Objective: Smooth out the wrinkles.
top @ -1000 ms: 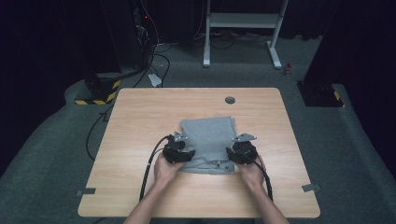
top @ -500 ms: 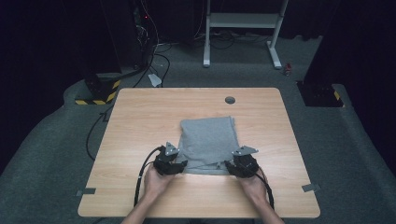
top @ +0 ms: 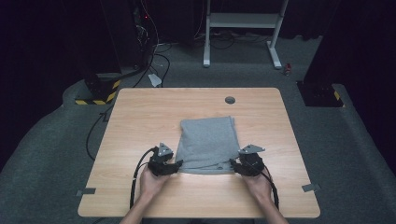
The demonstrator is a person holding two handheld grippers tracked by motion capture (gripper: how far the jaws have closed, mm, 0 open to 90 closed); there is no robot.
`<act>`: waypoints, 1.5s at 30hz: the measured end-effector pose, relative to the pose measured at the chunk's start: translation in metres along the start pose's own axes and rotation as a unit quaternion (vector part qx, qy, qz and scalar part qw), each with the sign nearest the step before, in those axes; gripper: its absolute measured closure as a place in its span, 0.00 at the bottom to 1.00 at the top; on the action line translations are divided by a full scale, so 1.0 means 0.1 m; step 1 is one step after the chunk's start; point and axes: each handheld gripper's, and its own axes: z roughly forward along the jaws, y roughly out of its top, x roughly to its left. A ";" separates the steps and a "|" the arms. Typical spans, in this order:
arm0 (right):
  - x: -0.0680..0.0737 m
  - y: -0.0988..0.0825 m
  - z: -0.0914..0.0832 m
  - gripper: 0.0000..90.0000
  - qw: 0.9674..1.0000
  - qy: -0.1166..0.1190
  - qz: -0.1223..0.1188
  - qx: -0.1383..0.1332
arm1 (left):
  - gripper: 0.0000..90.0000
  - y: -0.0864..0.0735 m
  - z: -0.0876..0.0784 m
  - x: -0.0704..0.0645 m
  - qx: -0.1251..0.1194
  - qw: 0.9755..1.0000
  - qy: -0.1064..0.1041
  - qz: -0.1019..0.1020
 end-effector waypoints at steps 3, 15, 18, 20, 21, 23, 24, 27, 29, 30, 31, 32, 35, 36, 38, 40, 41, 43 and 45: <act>0.00 -0.01 -0.03 0.53 1.000 -0.003 -0.006 0.000 | 0.48 -0.01 -0.04 0.02 -0.006 1.000 0.001 -0.007; -0.09 -0.01 -0.25 0.53 0.998 0.007 0.035 -0.046 | 0.44 0.00 -0.26 0.13 -0.057 0.998 0.004 -0.036; -0.12 -0.01 -0.30 0.53 0.998 0.006 0.040 -0.054 | 0.44 0.00 -0.30 0.16 -0.065 0.997 0.004 -0.041; -0.14 -0.02 -0.35 0.53 0.997 0.006 0.044 -0.063 | 0.43 0.00 -0.33 0.18 -0.070 0.997 0.006 -0.045; -0.15 -0.02 -0.37 0.53 0.997 0.006 0.047 -0.066 | 0.43 0.00 -0.35 0.19 -0.074 0.996 0.007 -0.048; -0.18 -0.03 -0.39 0.53 0.996 0.006 0.049 -0.069 | 0.42 0.01 -0.38 0.21 -0.076 0.996 0.009 -0.053; -0.19 -0.03 -0.41 0.53 0.996 0.006 0.052 -0.071 | 0.42 0.00 -0.40 0.22 -0.079 0.995 0.010 -0.053; -0.21 -0.05 -0.45 0.53 0.995 0.003 0.057 -0.076 | 0.42 -0.01 -0.45 0.25 -0.086 0.994 0.015 -0.058; -0.24 -0.07 -0.47 0.53 0.995 0.002 0.060 -0.079 | 0.42 -0.03 -0.48 0.28 -0.092 0.993 0.017 -0.065; -0.25 -0.07 -0.48 0.53 0.995 0.001 0.061 -0.079 | 0.42 -0.03 -0.49 0.29 -0.094 0.993 0.018 -0.066; -0.26 -0.08 -0.49 0.53 0.995 0.000 0.064 -0.080 | 0.42 -0.04 -0.50 0.31 -0.097 0.993 0.018 -0.072; -0.28 -0.09 -0.50 0.53 0.994 0.000 0.067 -0.081 | 0.42 -0.05 -0.51 0.32 -0.100 0.992 0.018 -0.076; -0.31 -0.11 -0.53 0.52 0.994 -0.002 0.071 -0.088 | 0.42 -0.08 -0.53 0.35 -0.099 0.992 0.022 -0.080; -0.33 -0.12 -0.55 0.52 0.993 -0.004 0.074 -0.090 | 0.41 -0.09 -0.54 0.36 -0.097 0.992 0.025 -0.077; -0.36 -0.14 -0.59 0.52 0.992 -0.005 0.079 -0.095 | 0.41 -0.11 -0.55 0.37 -0.094 0.992 0.035 -0.072; -0.39 -0.16 -0.61 0.52 0.992 -0.009 0.080 -0.098 | 0.41 -0.14 -0.57 0.39 -0.095 0.992 0.038 -0.075; -0.40 -0.17 -0.62 0.52 0.992 -0.010 0.080 -0.097 | 0.41 -0.15 -0.58 0.40 -0.096 0.992 0.039 -0.078; -0.44 -0.20 -0.65 0.52 0.991 -0.014 0.086 -0.099 | 0.41 -0.17 -0.59 0.43 -0.096 0.991 0.041 -0.083; -0.47 -0.22 -0.67 0.52 0.991 -0.017 0.091 -0.101 | 0.41 -0.19 -0.59 0.45 -0.095 0.991 0.045 -0.086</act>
